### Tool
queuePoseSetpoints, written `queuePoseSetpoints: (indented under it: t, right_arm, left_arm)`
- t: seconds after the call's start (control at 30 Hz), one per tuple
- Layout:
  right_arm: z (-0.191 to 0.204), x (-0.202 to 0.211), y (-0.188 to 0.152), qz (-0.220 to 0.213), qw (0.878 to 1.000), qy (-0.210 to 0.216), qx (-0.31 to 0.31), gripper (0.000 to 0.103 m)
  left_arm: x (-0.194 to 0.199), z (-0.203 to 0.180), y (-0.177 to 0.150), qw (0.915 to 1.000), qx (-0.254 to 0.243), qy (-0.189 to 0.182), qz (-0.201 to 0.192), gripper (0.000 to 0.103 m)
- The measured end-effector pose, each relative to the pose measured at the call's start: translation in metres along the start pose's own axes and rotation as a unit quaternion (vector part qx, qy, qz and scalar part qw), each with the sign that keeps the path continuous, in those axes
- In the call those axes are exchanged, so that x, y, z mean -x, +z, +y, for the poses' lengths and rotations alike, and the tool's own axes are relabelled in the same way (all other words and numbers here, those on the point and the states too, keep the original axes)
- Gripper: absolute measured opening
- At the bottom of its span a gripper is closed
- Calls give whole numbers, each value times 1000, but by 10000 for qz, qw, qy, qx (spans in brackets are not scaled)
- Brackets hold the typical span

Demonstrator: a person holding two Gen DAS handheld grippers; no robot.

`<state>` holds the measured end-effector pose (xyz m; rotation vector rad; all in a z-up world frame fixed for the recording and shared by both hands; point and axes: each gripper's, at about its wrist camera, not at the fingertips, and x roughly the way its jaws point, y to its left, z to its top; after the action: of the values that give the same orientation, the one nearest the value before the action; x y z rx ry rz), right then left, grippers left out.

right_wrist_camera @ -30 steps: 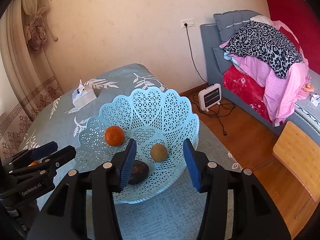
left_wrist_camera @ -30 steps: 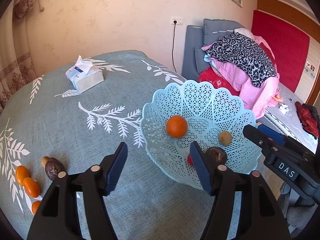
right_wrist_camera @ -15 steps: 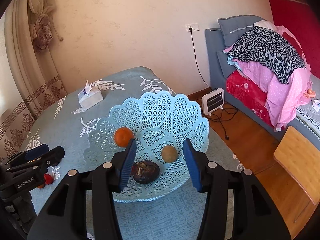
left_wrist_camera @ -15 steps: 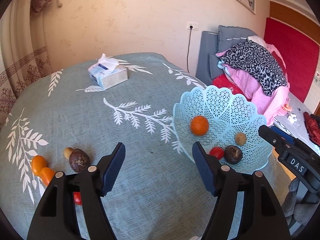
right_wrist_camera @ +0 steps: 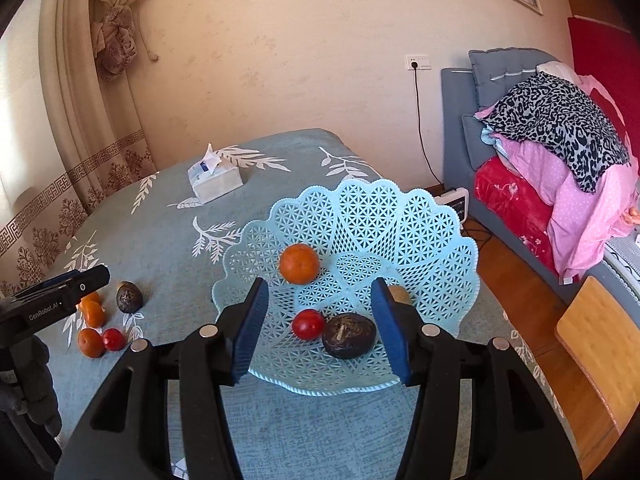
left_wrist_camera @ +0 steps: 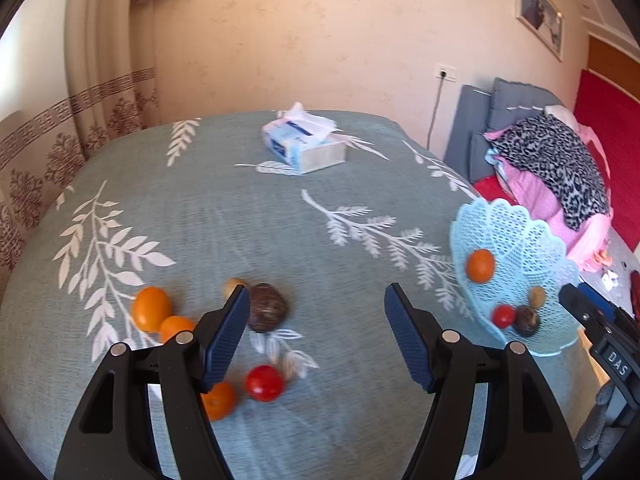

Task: Organize fruits
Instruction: 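Withdraw both tools from the basket back toward the fruit pile, then grasp another orange with the left tool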

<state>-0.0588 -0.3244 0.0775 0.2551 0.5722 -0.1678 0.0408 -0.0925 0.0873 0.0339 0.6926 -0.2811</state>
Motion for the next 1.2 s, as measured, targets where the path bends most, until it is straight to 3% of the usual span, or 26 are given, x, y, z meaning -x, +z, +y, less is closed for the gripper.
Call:
queuePoseSetpoints:
  t: [0.5, 0.8, 1.2]
  right_arm:
    - [31, -12, -6, 210, 9992, 208, 270, 55]
    - [42, -17, -8, 294, 9985, 266, 367, 55]
    - [53, -22, -11, 382, 9977, 329, 464, 55]
  left_arm:
    - [-18, 98, 12, 9912, 959, 900, 160, 69]
    - [-47, 134, 8, 9820, 1391, 1102, 644, 69]
    - [-73, 148, -9, 9745, 1654, 1168, 964, 69]
